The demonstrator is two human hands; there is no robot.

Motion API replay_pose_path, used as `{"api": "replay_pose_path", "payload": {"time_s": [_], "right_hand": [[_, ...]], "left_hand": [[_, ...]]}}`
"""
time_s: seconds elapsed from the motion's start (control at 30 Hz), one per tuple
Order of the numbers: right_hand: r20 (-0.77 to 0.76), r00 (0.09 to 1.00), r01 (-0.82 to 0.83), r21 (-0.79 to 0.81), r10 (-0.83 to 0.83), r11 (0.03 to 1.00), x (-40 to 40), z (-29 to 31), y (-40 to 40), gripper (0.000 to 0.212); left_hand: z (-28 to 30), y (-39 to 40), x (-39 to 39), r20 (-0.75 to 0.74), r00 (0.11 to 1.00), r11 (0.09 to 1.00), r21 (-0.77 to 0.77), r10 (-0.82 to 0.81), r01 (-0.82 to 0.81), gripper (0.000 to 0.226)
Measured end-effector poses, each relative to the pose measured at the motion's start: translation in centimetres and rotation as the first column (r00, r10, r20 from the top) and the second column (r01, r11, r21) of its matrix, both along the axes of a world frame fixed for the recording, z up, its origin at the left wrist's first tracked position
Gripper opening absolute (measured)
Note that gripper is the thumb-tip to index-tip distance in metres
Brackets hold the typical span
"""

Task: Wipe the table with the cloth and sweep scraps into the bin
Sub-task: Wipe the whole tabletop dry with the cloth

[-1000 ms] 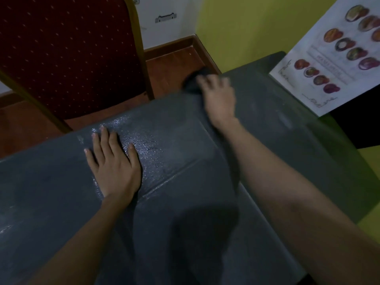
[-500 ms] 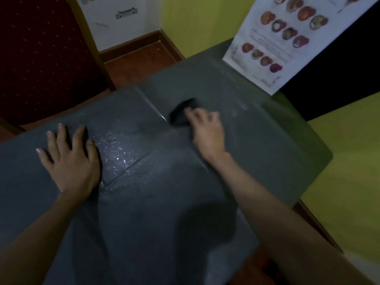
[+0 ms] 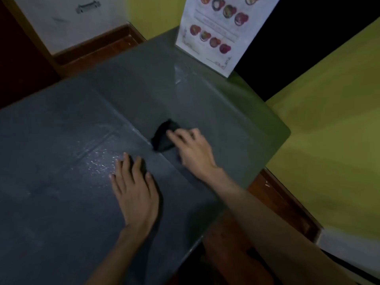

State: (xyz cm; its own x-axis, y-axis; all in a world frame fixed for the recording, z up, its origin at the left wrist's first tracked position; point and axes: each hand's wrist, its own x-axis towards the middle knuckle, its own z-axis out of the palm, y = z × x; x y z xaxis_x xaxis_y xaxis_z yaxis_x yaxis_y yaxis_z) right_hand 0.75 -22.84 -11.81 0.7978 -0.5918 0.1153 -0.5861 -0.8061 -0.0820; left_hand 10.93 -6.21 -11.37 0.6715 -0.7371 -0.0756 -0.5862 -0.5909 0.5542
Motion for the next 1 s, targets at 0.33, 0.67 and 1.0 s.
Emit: {"api": "replay_pose_path", "payload": {"time_s": [0.33,0.67,1.0], "right_hand": [[0.209,0.666,0.721,0.066,-0.716,0.69,-15.6,0.2,-6.2,0.04],[-0.005,0.993,-0.121,0.029,0.121,0.992,-18.7,-0.5,1.9,0.054],[0.195,0.555,0.371,0.812,-0.809,0.45,-21.7,6.0,-6.1,0.028]], "left_hand": [[-2.2,-0.1,-4.0,0.169,0.986,0.993,0.117,-0.013,-0.007,0.049],[-2.3,0.0,-3.8,0.202,0.979,0.999,0.037,0.024,-0.032,0.048],[0.7,-2.2,-4.4,0.081,0.997,0.937,0.349,-0.004,-0.024,0.048]]}}
